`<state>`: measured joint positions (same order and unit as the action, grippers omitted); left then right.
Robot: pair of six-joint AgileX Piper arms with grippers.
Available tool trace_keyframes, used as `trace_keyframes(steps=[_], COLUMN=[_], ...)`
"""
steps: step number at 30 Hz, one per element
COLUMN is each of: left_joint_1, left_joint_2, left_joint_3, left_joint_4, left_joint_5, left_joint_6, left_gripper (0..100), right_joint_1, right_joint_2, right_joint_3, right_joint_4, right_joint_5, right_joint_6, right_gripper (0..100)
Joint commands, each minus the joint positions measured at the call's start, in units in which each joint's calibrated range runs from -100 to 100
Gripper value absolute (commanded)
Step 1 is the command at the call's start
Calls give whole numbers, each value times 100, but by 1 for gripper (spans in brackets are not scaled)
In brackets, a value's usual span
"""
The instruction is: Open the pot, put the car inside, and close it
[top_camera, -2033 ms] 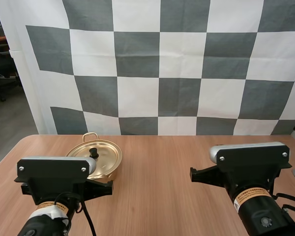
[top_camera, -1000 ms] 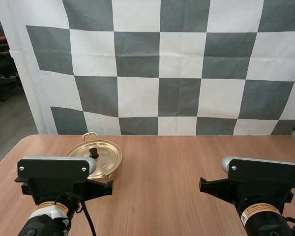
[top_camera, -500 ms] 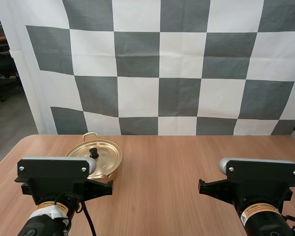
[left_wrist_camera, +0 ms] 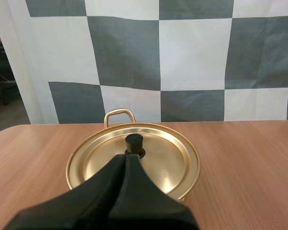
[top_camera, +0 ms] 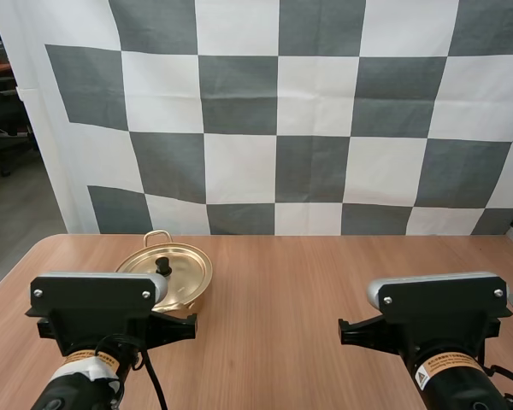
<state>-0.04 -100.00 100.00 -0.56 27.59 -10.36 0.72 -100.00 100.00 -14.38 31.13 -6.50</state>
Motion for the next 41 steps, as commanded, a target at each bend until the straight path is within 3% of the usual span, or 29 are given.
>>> trace_keyframes(steps=[1, 7, 41], left_joint_1=[-1, -1, -1], left_joint_2=[0, 0, 0], left_joint_3=[0, 0, 0], left_joint_4=[0, 0, 0], left_joint_5=[9, 9, 9], left_joint_6=[2, 2, 2], left_gripper=[0, 0, 0], right_joint_1=[-2, -2, -2], right_joint_2=[0, 0, 0], right_joint_3=[0, 0, 0], right_joint_4=[307, 681, 741], right_joint_5=[-5, 12, 129], right_joint_6=[-533, -582, -465], right_gripper=[0, 0, 0])
